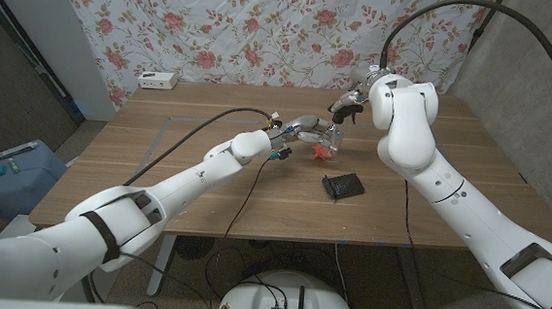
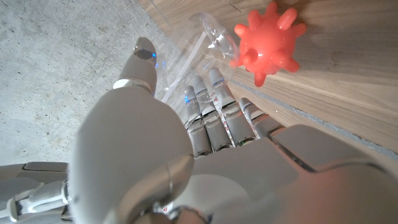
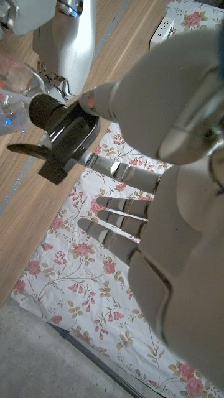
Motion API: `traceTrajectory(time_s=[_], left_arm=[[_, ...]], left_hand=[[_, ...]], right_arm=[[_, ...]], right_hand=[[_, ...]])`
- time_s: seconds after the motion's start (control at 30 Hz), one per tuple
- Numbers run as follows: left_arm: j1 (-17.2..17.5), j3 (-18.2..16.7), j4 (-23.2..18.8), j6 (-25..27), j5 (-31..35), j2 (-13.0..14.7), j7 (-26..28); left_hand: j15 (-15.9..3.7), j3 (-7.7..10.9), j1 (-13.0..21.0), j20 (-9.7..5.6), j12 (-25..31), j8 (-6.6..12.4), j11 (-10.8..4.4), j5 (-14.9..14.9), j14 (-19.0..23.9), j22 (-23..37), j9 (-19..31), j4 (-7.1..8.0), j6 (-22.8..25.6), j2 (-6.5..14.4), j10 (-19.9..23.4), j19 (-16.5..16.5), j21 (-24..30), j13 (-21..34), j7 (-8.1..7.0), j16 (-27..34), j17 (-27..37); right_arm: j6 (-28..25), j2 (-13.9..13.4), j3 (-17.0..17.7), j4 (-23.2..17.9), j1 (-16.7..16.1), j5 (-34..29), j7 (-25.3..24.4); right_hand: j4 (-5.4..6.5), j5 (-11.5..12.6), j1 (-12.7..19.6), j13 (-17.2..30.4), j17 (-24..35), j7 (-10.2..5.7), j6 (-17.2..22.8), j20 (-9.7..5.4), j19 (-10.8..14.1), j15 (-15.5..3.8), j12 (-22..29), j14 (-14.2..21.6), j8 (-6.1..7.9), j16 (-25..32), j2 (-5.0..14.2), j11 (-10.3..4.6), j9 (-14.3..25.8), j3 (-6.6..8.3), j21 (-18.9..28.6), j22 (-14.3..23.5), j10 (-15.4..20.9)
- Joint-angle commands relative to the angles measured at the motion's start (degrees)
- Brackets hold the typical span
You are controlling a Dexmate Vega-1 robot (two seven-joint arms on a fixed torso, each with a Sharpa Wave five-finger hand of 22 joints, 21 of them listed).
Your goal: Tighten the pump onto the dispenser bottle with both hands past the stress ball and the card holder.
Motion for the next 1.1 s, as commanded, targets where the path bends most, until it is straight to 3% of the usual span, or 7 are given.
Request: traceTrajectory(time_s=[0.03, 1.1], left_arm=[[-0.5, -0.1, 1.5, -0.7, 0.0, -0.6, 0.4], [-1.7, -0.2, 5.4, -2.7, -0.6, -1.9, 0.1]], left_hand=[[-2.90, 5.61, -2.8, -3.56, 0.3, 0.42, -0.20, 0.3, 0.0, 0.1, 0.2, 5.22, 3.7, 5.2, 0.8, 0.0, -0.1, 0.2, -0.25, 0.1, 0.0], [-2.84, 5.62, -2.8, -3.54, 0.3, 0.39, -0.21, 0.3, 0.0, 0.1, 0.2, 5.29, 3.7, 5.2, 0.7, 0.0, -0.1, 0.3, -0.14, 0.1, 0.0]], right_arm=[[2.6, 3.3, 1.0, 2.4, -0.8, -4.7, -0.8], [3.2, 8.1, 0.5, 7.7, -0.4, -8.5, -4.2]], right_hand=[[0.07, -0.2, -0.1, 0.0, -0.1, 0.99, 1.6, -0.13, 0.8, -0.15, 0.5, 1.2, 0.58, 0.4, 0.15, -0.17, -0.2, -0.02, -0.3, 0.2, 1.5], [-0.25, -1.1, -0.2, -0.2, -0.4, 1.97, 14.9, -0.41, 3.3, -1.97, 1.0, 7.2, 3.39, 0.5, 0.95, -1.15, -0.5, -0.19, -0.3, 0.3, 8.9]])
